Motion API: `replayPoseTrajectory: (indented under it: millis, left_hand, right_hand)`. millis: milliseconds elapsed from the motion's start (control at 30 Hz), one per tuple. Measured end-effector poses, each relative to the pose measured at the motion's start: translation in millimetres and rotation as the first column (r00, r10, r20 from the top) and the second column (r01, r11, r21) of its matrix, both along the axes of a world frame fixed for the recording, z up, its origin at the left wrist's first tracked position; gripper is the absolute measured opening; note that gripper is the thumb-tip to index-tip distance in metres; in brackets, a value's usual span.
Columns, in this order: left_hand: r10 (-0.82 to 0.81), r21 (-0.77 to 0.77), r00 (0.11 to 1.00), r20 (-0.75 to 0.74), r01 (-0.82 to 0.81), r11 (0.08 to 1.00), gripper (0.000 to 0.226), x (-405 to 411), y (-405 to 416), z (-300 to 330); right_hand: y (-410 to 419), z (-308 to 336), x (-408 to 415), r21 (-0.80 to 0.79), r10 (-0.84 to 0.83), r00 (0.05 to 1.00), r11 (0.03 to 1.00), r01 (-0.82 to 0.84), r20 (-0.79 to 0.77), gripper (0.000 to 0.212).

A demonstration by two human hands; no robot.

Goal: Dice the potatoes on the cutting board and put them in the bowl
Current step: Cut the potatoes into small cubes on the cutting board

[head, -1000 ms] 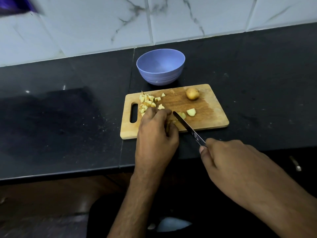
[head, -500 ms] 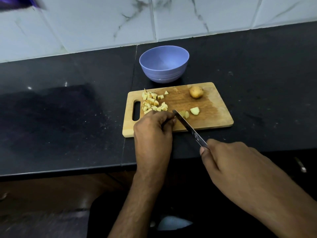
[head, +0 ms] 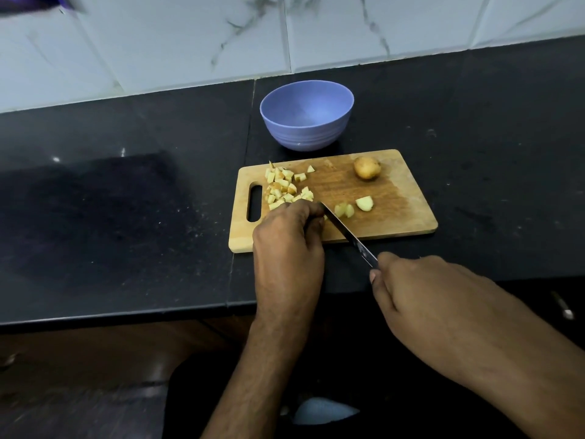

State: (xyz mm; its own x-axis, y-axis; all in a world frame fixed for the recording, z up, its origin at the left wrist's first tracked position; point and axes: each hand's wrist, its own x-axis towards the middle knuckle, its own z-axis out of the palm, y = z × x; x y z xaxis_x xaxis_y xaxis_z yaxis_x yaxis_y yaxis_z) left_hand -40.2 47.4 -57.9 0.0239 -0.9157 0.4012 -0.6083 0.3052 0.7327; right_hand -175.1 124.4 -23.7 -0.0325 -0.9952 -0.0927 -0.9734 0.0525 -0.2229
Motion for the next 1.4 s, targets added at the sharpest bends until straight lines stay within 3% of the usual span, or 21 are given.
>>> replayPoseTrajectory:
  millis: [133, 267, 433, 600, 967, 1133, 1300, 1400]
  left_hand:
    - [0.01, -0.024, 1.0, 0.012, -0.01, 1.0, 0.011, -0.9, 1.5, -0.5]
    - [0.04, -0.04, 0.999, -0.003, -0.04, 0.998, 0.009, -0.5, 0.7, -1.0]
    - [0.044, -0.069, 0.999, 0.026, -0.042, 0.997, 0.023, -1.6, 0.9, -0.7]
    - [-0.067, -0.022, 0.99, 0.121, 0.071, 0.997, 0.026, -3.0, 0.7, 1.8]
    - [0.083, 0.072, 0.99, 0.113, -0.092, 0.993, 0.011, -6.5, -14.0, 8.6]
    - [0.08, 0.051, 0.991, 0.106, -0.086, 0.995, 0.013, -5.8, -16.7, 10.5]
    - [-0.123, 0.008, 0.947, 0.297, 0.127, 0.992, 0.028, -9.5, -7.6, 10.5]
    - [-0.113, 0.012, 0.905, 0.409, 0.118, 0.993, 0.021, -11.2, -9.6, 8.4]
  right_hand:
    - [2.5, 1.4, -4.3, 0.089, 0.022, 0.996, 0.996, -0.014, -0.084, 0.028]
    - [7.3, 5.4, -7.9, 0.069, -0.01, 0.991, 0.997, 0.02, -0.137, 0.029]
    - [17.9, 9.2, -12.5, 0.082, 0.001, 0.992, 0.997, 0.01, -0.129, 0.03]
    - [27.7, 30.0, -12.6, 0.08, -0.016, 0.998, 0.997, 0.02, -0.059, 0.037]
    - [26.5, 40.4, -13.0, 0.12, -0.075, 0.996, 0.99, 0.079, -0.042, 0.038]
    - [27.9, 38.2, -14.6, 0.134, -0.08, 0.993, 0.987, 0.091, -0.086, 0.039]
    - [26.1, 36.4, -18.9, 0.155, -0.107, 0.993, 0.981, 0.113, -0.05, 0.037]
    - [23.1, 36.5, -19.8, 0.15, -0.137, 0.99, 0.979, 0.139, -0.025, 0.037]
